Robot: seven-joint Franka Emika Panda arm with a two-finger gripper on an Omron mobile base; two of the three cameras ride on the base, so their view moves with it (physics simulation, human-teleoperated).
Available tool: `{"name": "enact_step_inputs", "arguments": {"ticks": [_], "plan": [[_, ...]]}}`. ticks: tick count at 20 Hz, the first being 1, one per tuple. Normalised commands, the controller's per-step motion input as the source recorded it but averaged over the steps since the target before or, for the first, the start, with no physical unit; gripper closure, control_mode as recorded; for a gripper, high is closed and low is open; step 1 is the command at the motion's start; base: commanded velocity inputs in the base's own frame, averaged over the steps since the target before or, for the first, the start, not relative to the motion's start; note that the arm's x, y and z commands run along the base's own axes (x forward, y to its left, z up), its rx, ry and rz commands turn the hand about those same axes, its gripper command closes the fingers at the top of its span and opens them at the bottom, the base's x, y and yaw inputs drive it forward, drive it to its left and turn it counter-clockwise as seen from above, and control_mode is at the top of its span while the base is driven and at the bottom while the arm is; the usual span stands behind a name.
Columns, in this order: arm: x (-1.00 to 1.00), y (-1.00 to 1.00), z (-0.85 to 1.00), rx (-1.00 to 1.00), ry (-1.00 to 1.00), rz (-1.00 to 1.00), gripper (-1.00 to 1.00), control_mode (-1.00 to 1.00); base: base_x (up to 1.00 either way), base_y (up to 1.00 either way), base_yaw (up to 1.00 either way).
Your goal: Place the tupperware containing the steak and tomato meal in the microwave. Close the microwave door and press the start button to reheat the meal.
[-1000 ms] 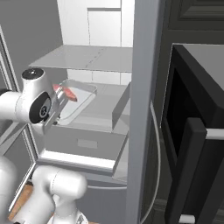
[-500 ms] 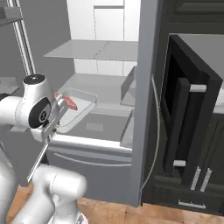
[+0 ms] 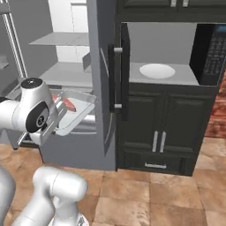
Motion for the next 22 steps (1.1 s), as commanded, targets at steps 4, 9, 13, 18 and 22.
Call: {"name": "enact_step_inputs", "arguments": {"ticks": [4,9,13,18,22], "plan": [[0.0,0.0,0.0,0.0,0.0,0.0,1.0,1.0,-1.0,-1.0,-0.1],[0.0,0.0,0.0,0.0,0.0,0.0,1.0,1.0,-0.19,-1.0,-0.03],[0.0,0.0,0.0,0.0,0.0,0.0,1.0,1.0,0.42,-1.0,0.01],[0.0,0.0,0.0,0.0,0.0,0.0,1.0,1.0,0.05,-1.0,-0.15],[0.0,0.0,0.0,0.0,0.0,0.0,1.0,1.0,0.78,-1.0,-0.07]]}}
